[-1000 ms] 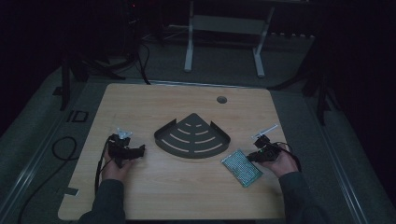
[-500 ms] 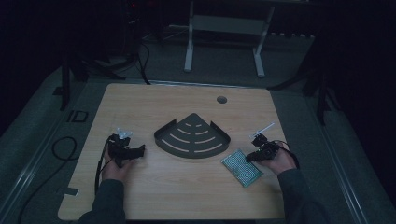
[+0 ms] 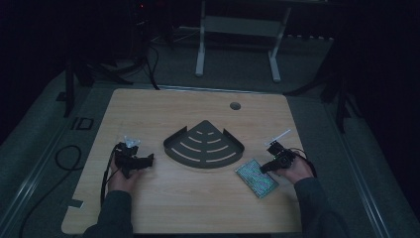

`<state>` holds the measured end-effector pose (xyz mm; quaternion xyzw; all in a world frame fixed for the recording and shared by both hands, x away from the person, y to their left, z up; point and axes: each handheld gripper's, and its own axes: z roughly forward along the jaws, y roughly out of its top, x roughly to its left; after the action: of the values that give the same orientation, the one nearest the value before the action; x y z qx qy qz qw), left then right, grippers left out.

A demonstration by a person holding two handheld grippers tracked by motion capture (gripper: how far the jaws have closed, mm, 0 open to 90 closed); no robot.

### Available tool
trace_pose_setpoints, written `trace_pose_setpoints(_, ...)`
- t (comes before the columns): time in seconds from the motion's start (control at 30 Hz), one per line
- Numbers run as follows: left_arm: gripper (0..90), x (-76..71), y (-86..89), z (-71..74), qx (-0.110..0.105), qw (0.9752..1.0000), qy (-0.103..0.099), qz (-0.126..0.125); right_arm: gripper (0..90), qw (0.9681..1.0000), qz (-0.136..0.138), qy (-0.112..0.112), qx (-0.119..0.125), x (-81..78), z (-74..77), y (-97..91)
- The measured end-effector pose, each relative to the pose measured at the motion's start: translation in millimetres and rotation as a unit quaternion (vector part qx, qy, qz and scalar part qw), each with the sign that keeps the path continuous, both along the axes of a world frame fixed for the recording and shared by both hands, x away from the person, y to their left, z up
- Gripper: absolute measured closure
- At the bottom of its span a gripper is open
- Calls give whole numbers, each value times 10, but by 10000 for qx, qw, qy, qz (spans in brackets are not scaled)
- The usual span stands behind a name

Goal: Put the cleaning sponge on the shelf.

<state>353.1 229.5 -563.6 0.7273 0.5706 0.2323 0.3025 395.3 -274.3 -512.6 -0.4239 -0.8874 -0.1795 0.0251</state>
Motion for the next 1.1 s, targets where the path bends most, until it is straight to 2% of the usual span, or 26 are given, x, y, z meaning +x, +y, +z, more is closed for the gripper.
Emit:
trace_pose_setpoints(0.1, 120, 0, 0, 0, -1, 10000, 0, 0, 803, 9999, -16, 109, 111, 11, -9, -15)
trace_pose_setpoints(0.23, 120, 0, 0, 0, -1, 10000, 1, -1, 829, 9999, 17, 149, 61, 24, -3, 1)
trace_pose_setpoints(0.37, 120, 0, 0, 0, -1, 10000, 1, -1, 884, 9999, 73, 78, -82, 16, 19, 35)
trace_pose_setpoints(0.6, 120, 0, 0, 0, -4, 10000, -1, 1, 897, 9994, 184, -13, -289, -2, 63, 91)
trace_pose_setpoints(1.1, 120, 0, 0, 0, -2, 10000, 0, 0, 899, 9990, 176, -266, -323, -30, 302, 83)
